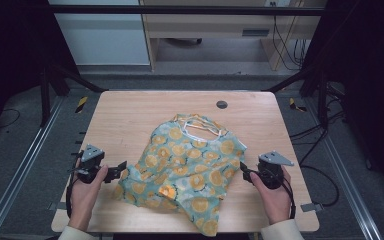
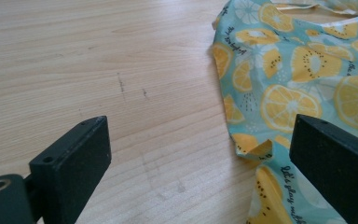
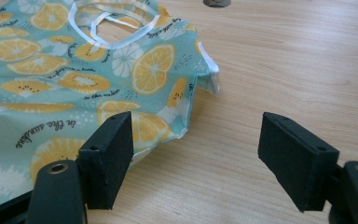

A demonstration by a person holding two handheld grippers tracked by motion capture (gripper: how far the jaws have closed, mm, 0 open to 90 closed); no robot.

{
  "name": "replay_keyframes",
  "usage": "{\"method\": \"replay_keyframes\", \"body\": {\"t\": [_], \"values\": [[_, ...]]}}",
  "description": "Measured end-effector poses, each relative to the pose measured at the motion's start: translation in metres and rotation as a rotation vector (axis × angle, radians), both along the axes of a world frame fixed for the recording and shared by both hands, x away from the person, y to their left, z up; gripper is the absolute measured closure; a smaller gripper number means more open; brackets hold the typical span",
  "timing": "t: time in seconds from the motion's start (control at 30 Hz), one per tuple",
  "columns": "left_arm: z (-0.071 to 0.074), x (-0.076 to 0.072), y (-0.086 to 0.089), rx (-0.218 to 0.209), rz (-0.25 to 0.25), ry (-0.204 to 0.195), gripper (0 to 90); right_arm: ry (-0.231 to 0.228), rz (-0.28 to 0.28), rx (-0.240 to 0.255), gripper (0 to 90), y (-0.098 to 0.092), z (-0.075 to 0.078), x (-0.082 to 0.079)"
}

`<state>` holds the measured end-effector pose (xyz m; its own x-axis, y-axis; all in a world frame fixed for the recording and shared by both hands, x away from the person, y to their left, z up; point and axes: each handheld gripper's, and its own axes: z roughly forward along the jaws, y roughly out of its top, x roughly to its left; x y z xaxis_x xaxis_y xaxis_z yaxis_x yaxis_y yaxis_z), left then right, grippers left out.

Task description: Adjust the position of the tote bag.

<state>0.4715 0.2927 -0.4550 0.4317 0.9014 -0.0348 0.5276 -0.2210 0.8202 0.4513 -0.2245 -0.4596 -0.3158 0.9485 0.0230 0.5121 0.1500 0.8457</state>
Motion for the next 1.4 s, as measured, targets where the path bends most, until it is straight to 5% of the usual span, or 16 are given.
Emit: {"method": "replay_keyframes", "body": {"t": [0.23, 0.7, 1.0, 1.17, 1.4], "values": [[0.001, -0.002, 0.0, 0.012, 0.011, -0.01, 5.5, 0.034, -0.015, 0.016, 20.5, 0.004, 0.001, 0.001], [0.0, -0.004, -0.009, 0.051, -0.025, -0.017, 4.9, 0.083, 0.031, 0.039, 26.3, 0.009, 0.002, 0.016], [-0.002, -0.003, -0.011, 0.071, -0.022, -0.02, 4.8, 0.083, 0.012, 0.07, 20.5, 0.008, 0.019, 0.031], [-0.003, -0.003, -0.012, 0.074, -0.02, -0.019, 4.8, 0.095, 0.007, 0.041, 19.9, 0.009, 0.027, 0.044], [-0.001, -0.004, -0.011, 0.075, -0.024, -0.029, 4.8, 0.206, -0.01, 0.027, 12.5, 0.013, 0.015, 0.073]]}}
